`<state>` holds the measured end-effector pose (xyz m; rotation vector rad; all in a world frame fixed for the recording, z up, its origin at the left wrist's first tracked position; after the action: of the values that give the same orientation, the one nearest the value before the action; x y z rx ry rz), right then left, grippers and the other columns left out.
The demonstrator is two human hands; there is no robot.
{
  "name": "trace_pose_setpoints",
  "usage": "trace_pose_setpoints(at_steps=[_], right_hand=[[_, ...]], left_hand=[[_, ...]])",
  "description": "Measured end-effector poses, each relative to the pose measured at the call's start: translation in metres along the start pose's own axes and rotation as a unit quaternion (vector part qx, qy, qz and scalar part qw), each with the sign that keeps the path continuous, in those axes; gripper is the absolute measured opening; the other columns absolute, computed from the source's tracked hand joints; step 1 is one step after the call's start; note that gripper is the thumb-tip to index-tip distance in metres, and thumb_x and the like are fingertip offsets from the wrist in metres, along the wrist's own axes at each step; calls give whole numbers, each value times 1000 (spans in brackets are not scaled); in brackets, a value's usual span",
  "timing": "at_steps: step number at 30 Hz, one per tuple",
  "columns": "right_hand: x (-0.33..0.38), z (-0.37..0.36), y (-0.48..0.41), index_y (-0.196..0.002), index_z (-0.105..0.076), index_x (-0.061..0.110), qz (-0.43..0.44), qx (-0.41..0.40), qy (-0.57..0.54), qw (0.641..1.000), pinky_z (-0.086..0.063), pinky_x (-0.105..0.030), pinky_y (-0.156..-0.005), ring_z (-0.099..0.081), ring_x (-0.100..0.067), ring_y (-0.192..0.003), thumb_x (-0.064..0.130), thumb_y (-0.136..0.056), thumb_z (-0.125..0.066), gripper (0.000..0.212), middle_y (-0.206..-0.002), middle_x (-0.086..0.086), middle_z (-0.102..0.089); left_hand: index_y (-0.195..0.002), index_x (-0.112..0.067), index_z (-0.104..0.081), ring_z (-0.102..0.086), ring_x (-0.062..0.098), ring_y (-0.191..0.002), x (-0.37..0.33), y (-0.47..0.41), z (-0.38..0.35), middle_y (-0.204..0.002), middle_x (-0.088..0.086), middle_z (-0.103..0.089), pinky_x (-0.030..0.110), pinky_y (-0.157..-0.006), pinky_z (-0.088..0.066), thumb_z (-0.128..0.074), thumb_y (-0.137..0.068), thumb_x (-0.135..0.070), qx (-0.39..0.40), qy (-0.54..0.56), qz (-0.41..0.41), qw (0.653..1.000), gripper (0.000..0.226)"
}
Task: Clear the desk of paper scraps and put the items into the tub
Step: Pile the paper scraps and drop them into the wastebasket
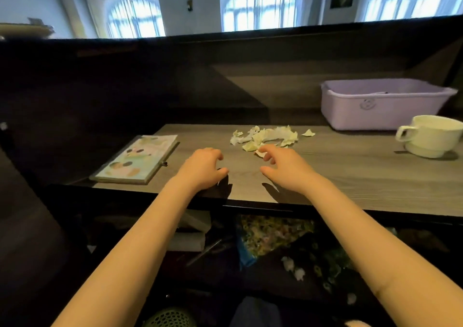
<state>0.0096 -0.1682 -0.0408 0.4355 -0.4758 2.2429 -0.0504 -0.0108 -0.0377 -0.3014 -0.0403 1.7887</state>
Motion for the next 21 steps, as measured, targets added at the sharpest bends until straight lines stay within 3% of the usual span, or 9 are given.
trace_pose_setpoints(at_steps=[3, 8, 13, 18, 21], right_hand=[[-35, 4, -20, -143, -33, 22, -33, -23, 11, 999, -41, -38, -101, -42, -22, -130, 26, -92, -56, 56, -143, -3, -44], [-92, 18, -58, -149, -18, 20, -86, -109, 30, 990, -32, -42, -111, -24, -25, -142, 39, -90, -58, 74, -155, -5, -24], [-121, 13, -101, -151, -9, 28, -77, -37, 80, 993, -16, -46, -116, -2, -27, -147, 56, -85, -55, 86, -160, -2, -2], [-132, 2, -110, -150, -11, 30, -56, 3, 63, 996, -12, -45, -118, -1, -23, -148, 53, -91, -48, 74, -160, 1, 0], [-130, -4, -111, -147, -28, 28, -44, 39, 93, 994, -17, -46, -118, -17, -20, -145, 49, -95, -41, 57, -158, 1, -17]], left_hand=[[-133, -13, -47, -45, 21, -126, -10, -32, -16, -138, 6, -49, 34, -103, -38, -54, -91, -35, 17, 42, 9, 999, 48], [-137, -11, -40, -41, 22, -130, -25, -69, -33, -141, 7, -44, 35, -104, -37, -51, -93, -35, -36, 87, 20, 995, 51], [-149, -21, -17, -12, 22, -146, -47, -106, -56, -157, 3, -16, 47, -115, -24, -41, -93, -50, -23, 46, -7, 999, 67], [-149, -30, -13, -1, 22, -147, -51, -130, -75, -159, -1, -6, 50, -117, -15, -34, -95, -53, 18, 31, -15, 999, 62], [-146, -32, -23, -1, 22, -147, -52, -133, -82, -159, -2, -4, 50, -117, -13, -34, -96, -49, 41, 26, -26, 998, 54]])
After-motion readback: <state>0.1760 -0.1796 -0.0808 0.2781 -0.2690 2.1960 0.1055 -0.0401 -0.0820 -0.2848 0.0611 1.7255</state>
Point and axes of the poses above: each hand's wrist, its own y-axis away from the middle knuckle, its own z-axis out of the back of the hand, x = y × z, the point moved 8 cm from there along -y, towards the middle knuckle
